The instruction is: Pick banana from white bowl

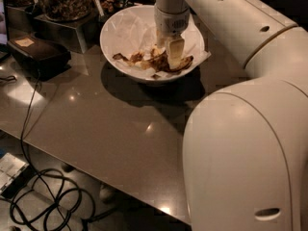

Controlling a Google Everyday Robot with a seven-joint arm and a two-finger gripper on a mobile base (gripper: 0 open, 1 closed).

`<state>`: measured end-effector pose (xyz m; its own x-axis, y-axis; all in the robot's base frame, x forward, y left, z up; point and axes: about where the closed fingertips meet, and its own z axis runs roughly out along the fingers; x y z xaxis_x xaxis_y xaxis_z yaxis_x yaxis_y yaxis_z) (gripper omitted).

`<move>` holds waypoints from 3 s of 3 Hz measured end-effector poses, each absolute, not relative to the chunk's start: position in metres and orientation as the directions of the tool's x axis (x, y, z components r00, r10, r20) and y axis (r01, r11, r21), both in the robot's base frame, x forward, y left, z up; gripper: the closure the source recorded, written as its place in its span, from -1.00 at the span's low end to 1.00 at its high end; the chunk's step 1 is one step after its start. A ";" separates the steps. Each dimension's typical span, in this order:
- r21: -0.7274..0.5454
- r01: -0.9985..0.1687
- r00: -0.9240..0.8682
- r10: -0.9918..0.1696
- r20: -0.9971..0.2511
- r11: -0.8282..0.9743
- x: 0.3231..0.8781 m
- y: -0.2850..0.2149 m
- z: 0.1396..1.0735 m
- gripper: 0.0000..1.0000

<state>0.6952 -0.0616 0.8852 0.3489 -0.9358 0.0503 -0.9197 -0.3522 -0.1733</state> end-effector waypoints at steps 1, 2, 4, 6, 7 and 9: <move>-0.158 -0.920 0.357 -0.933 0.041 -0.358 0.694 -0.060 0.877 -0.24; -0.151 -0.920 0.360 -0.932 0.038 -0.361 0.693 -0.060 0.869 0.15; -0.155 -0.926 0.344 -0.938 0.033 -0.345 0.689 -0.063 0.869 0.99; -0.208 -0.933 0.297 -0.955 0.023 -0.295 0.688 -0.064 0.887 1.00; -0.228 -0.941 0.254 -0.967 0.014 -0.250 0.676 -0.069 0.907 1.00; -0.261 -0.929 0.269 -0.963 0.006 -0.261 0.677 -0.061 0.915 1.00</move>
Offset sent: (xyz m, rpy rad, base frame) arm -0.0220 -0.0079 -0.0205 -0.0262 0.0904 0.0097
